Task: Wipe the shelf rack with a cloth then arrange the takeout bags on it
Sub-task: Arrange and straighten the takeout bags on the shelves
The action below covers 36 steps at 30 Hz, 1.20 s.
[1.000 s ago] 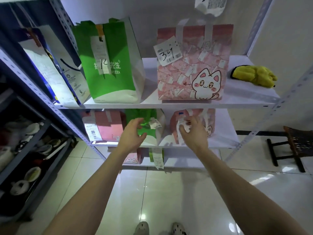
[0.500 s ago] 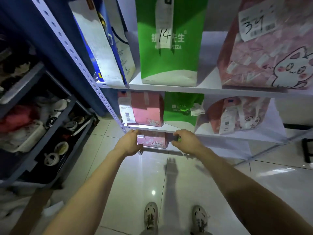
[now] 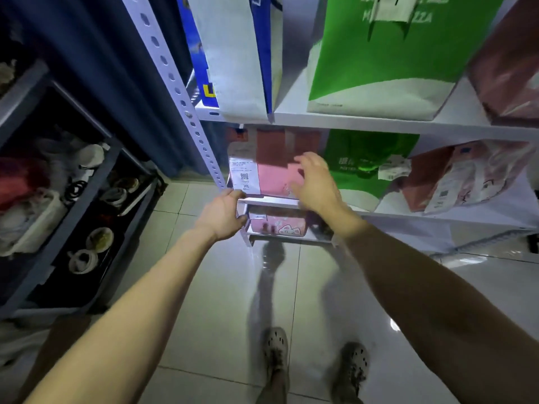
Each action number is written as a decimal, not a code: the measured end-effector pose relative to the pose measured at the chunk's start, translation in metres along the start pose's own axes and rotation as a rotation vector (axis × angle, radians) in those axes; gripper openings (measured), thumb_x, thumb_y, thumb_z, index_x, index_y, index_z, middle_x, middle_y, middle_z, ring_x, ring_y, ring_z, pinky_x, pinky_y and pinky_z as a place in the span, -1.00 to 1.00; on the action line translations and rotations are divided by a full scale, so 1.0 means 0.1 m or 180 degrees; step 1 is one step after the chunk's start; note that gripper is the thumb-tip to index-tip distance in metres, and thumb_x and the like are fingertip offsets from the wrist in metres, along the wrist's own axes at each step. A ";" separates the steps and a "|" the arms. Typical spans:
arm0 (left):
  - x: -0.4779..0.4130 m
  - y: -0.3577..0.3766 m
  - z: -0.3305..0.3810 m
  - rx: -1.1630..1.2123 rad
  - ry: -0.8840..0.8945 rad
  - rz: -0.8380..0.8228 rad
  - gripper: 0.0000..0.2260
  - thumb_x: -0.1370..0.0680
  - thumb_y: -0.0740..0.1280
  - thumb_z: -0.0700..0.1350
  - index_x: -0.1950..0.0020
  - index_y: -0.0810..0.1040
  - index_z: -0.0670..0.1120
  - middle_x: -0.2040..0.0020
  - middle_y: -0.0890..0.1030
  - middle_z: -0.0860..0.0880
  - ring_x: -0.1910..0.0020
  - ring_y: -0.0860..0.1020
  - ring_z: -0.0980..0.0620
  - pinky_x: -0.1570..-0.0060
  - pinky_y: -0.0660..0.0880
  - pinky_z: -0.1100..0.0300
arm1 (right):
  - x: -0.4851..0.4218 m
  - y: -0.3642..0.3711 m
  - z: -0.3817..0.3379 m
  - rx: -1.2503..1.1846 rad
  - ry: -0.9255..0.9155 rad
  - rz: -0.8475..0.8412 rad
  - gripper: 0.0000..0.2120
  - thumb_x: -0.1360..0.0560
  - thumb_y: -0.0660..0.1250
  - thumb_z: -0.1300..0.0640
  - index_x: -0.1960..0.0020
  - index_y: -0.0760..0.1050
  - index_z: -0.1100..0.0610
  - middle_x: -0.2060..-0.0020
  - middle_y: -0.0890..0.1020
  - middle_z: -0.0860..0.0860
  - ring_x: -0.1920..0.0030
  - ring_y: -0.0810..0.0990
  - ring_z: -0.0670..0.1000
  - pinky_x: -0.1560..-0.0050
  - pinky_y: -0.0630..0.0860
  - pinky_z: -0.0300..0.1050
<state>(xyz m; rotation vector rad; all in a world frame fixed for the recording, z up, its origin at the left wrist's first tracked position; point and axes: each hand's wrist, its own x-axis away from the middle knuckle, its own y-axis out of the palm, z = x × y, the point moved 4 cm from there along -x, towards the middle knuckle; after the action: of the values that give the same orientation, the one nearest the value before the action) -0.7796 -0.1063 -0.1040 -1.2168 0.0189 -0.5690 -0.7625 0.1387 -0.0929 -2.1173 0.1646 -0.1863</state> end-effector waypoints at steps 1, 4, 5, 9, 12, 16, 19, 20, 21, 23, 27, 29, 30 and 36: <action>-0.04 -0.03 -0.04 0.0021 0.0010 0.0042 -0.53 -0.60 0.46 -0.05 -0.49 0.49 -0.07 -0.45 0.54 -0.12 -0.35 0.58 -0.22 -0.31 0.55 -0.13 | -0.11 -0.04 -0.09 0.0193 0.0032 0.0106 -0.43 -0.56 0.44 0.07 -0.52 0.41 0.16 -0.41 0.48 0.15 -0.44 0.41 0.19 -0.48 0.40 0.14; -0.13 -0.06 -0.19 0.0053 0.0038 0.0139 -0.55 -0.60 0.46 -0.05 -0.48 0.51 -0.06 -0.44 0.54 -0.10 -0.32 0.59 -0.19 -0.29 0.56 -0.12 | -0.47 -0.03 -0.22 0.0823 0.0222 0.0105 -0.59 -0.60 0.36 0.01 -0.39 0.51 0.15 -0.25 0.60 0.23 -0.29 0.56 0.28 -0.30 0.51 0.14; -0.13 -0.06 -0.24 0.0079 0.0030 0.0159 -0.55 -0.61 0.45 -0.06 -0.48 0.51 -0.06 -0.44 0.54 -0.09 -0.33 0.59 -0.18 -0.29 0.56 -0.11 | -0.54 -0.03 -0.25 0.0943 0.0273 0.0010 -0.58 -0.59 0.36 0.00 -0.40 0.51 0.12 -0.31 0.58 0.23 -0.33 0.55 0.30 -0.32 0.51 0.14; -0.06 0.00 -0.43 0.0135 -0.0037 0.0132 -0.57 -0.61 0.46 -0.06 -0.47 0.51 -0.05 -0.42 0.53 -0.10 -0.33 0.60 -0.15 -0.30 0.56 -0.08 | -0.80 0.12 -0.29 0.1464 0.0191 -0.0113 -0.42 -0.57 0.34 0.10 -0.58 0.35 -0.03 -0.42 0.48 0.21 -0.46 0.42 0.32 -0.59 0.22 0.23; 0.03 0.05 -0.51 0.0119 -0.0090 0.0036 -0.56 -0.62 0.47 -0.04 -0.48 0.51 -0.05 -0.42 0.54 -0.09 -0.34 0.59 -0.13 -0.31 0.55 -0.06 | -0.79 0.19 -0.40 0.1756 -0.0046 -0.0182 -0.42 -0.57 0.34 0.17 -0.56 0.39 -0.09 -0.34 0.52 0.20 -0.35 0.50 0.30 -0.49 0.34 0.26; 0.13 0.02 -0.47 0.0198 -0.0101 0.0092 -0.58 -0.61 0.47 -0.05 -0.46 0.53 -0.04 -0.36 0.55 -0.08 -0.29 0.60 -0.10 -0.27 0.56 -0.06 | -0.43 0.20 -0.44 0.1470 -0.0390 -0.0073 -0.69 -0.61 0.32 0.21 -0.33 0.57 0.03 -0.09 0.60 0.17 -0.12 0.60 0.27 -0.04 0.48 0.09; 0.22 -0.04 -0.40 0.0358 -0.0107 0.0293 -0.62 -0.61 0.47 -0.06 -0.42 0.56 -0.02 -0.34 0.58 -0.07 -0.23 0.63 -0.06 -0.20 0.61 -0.07 | -0.10 0.14 -0.44 0.1313 -0.0591 0.0013 -0.80 -0.62 0.29 0.19 -0.20 0.60 0.08 -0.03 0.59 0.16 -0.10 0.59 0.25 0.09 0.41 0.03; 0.25 -0.05 -0.36 0.0391 -0.0099 0.0337 -0.66 -0.61 0.47 -0.07 -0.39 0.58 0.00 -0.31 0.59 -0.06 -0.20 0.64 -0.06 -0.18 0.62 -0.06 | 0.03 0.12 -0.43 0.1279 -0.0596 0.0058 -0.82 -0.62 0.31 0.18 -0.18 0.61 0.07 -0.02 0.59 0.15 -0.08 0.59 0.23 0.09 0.44 0.04; 0.28 -0.06 -0.32 0.0428 -0.0083 0.0390 -0.70 -0.60 0.47 -0.08 -0.33 0.59 0.02 -0.27 0.60 -0.04 -0.17 0.64 -0.06 -0.16 0.62 -0.05 | 0.19 0.08 -0.41 0.1202 -0.0561 0.0113 -0.84 -0.62 0.32 0.17 -0.15 0.62 0.06 0.01 0.59 0.13 -0.06 0.60 0.21 0.09 0.48 0.04; 0.31 -0.07 -0.20 0.0477 -0.0068 0.0489 -0.78 -0.58 0.46 -0.10 -0.21 0.62 0.05 -0.16 0.63 0.01 -0.10 0.63 -0.05 -0.13 0.60 -0.03 | 0.54 0.01 -0.31 0.0997 -0.0445 0.0195 -0.87 -0.62 0.32 0.16 -0.12 0.60 0.05 0.03 0.57 0.10 -0.02 0.60 0.19 0.10 0.49 0.03; 0.28 0.00 0.25 0.0666 0.0071 0.0547 -0.80 -0.58 0.42 -0.16 -0.20 0.67 -0.02 -0.14 0.67 0.04 -0.06 0.64 0.01 -0.10 0.56 0.08 | 1.24 -0.20 0.13 0.0493 -0.0017 0.0264 -0.78 -0.66 0.24 0.13 -0.25 0.56 -0.02 0.01 0.55 0.08 -0.01 0.54 0.13 0.03 0.49 0.04; 0.19 0.12 0.55 0.0670 0.0200 0.0361 -0.81 -0.59 0.42 -0.15 -0.20 0.66 -0.03 -0.15 0.67 0.03 -0.05 0.66 0.01 -0.06 0.54 0.12 | 1.55 -0.37 0.46 0.0449 0.0240 0.0350 -0.78 -0.64 0.26 0.13 -0.23 0.58 -0.04 0.00 0.58 0.06 0.00 0.56 0.12 0.02 0.52 0.03; 0.14 0.18 0.72 0.0641 0.0250 0.0250 -0.80 -0.59 0.43 -0.14 -0.21 0.66 -0.02 -0.17 0.67 0.02 -0.07 0.67 -0.01 -0.07 0.55 0.11 | 1.69 -0.46 0.64 0.0516 0.0351 0.0404 -0.80 -0.62 0.29 0.14 -0.18 0.61 -0.02 0.00 0.61 0.05 -0.01 0.60 0.13 0.03 0.53 0.01; -0.21 0.56 1.98 0.0457 0.0858 -0.0211 -0.70 -0.58 0.47 -0.06 -0.31 0.64 -0.02 -0.22 0.69 -0.02 -0.05 0.70 -0.01 -0.14 0.64 -0.01 | 2.27 -1.08 1.82 0.0678 0.0966 0.0724 -0.87 -0.44 0.41 0.27 0.05 0.64 0.10 0.14 0.63 0.06 0.08 0.62 0.18 0.21 0.32 -0.11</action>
<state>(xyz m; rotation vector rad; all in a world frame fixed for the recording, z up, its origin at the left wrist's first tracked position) -0.7138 0.0891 -0.0877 -0.9978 0.1635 -0.7766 -0.4993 0.3032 -0.0800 -1.8329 0.5389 -0.3724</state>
